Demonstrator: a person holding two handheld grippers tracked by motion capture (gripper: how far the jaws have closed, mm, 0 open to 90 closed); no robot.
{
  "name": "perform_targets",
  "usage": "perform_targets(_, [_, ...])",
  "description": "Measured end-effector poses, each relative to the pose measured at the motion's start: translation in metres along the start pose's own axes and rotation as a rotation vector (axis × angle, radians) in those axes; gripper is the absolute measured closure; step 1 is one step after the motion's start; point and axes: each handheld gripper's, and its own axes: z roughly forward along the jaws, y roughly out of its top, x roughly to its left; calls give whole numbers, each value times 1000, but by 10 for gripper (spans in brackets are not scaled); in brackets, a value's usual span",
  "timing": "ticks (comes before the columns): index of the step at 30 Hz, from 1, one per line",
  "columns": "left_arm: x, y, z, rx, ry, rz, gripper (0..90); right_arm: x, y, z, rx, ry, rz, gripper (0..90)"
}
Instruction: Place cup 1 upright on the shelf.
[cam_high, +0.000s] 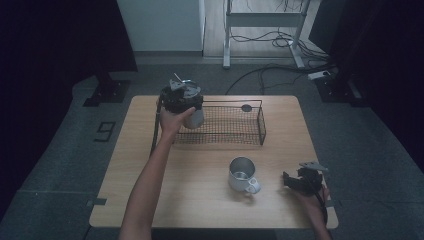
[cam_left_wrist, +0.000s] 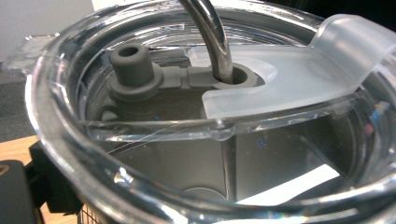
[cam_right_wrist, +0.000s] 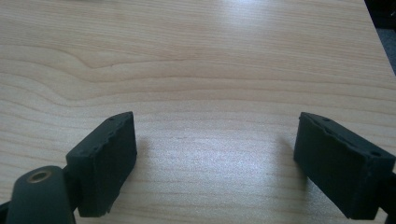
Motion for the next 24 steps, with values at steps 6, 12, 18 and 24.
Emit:
perform_targets(6, [-1, -6, 10, 20, 12, 6, 40, 0, 0, 0, 1, 0, 0, 129])
perform_targets(12, [-3, -9, 17, 30, 22, 8, 40, 0, 0, 0, 0, 0, 0, 129])
perform_targets(18, [-5, -13, 23, 48, 24, 15, 40, 0, 0, 0, 0, 0, 0, 129])
perform_targets(24, [-6, -19, 30, 66, 25, 16, 40, 0, 0, 0, 1, 0, 0, 130])
